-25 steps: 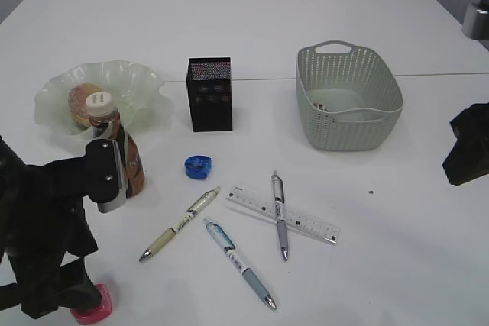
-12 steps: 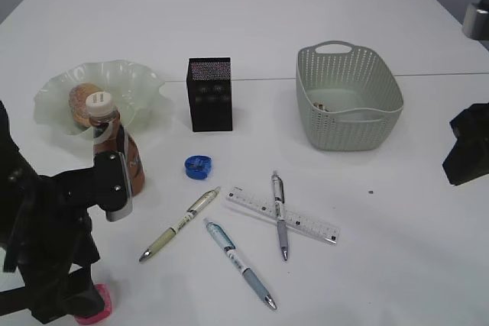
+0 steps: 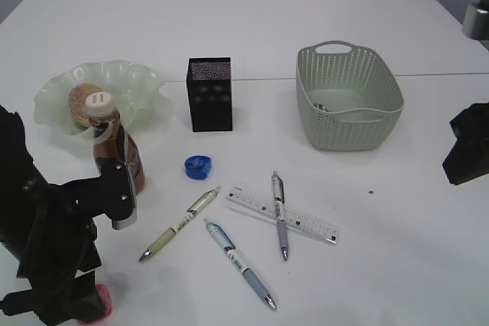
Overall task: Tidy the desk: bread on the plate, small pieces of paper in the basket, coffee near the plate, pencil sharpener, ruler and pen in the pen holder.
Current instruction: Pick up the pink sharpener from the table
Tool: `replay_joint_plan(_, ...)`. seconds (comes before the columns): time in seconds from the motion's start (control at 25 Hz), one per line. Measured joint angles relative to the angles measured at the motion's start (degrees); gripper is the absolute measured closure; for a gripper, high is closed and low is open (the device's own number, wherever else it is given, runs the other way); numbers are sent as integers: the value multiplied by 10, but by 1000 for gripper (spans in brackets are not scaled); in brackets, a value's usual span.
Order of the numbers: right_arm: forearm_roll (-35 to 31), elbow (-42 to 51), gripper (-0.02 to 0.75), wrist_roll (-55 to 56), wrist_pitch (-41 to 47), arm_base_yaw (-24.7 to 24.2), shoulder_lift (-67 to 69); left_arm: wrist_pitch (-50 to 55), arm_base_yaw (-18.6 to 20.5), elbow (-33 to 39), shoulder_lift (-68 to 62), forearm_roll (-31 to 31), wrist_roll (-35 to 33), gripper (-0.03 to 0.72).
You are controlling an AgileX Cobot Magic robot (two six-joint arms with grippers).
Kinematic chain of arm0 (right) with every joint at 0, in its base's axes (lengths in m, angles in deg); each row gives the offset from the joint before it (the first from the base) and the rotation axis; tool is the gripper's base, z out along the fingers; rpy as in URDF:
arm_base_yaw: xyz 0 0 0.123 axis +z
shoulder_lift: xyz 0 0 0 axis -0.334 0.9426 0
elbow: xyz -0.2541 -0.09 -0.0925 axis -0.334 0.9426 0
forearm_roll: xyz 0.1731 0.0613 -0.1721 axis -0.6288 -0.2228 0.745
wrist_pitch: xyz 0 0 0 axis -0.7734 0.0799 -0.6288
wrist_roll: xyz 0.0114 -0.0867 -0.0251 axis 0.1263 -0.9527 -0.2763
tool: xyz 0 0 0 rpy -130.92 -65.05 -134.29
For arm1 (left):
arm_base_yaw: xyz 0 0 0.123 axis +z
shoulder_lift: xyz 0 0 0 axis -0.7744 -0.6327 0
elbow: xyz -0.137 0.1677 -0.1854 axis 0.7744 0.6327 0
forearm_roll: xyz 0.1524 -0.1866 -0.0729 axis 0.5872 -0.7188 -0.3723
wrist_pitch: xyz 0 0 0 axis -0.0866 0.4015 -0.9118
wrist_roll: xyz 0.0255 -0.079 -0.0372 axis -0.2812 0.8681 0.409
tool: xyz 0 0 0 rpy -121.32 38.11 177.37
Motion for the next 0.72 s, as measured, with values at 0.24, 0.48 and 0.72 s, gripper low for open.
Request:
replay_joint_plan(0.24,0,0,331,0,-5,0,0,-11,0,0,0,32,22,159)
replay_joint_plan(0.48,1,0,332,0,-7,0,0,-10,0,0,0,31,27,159)
replay_joint_plan(0.72,1,0,332,0,-7,0,0,0,0,0,0,23,28,159)
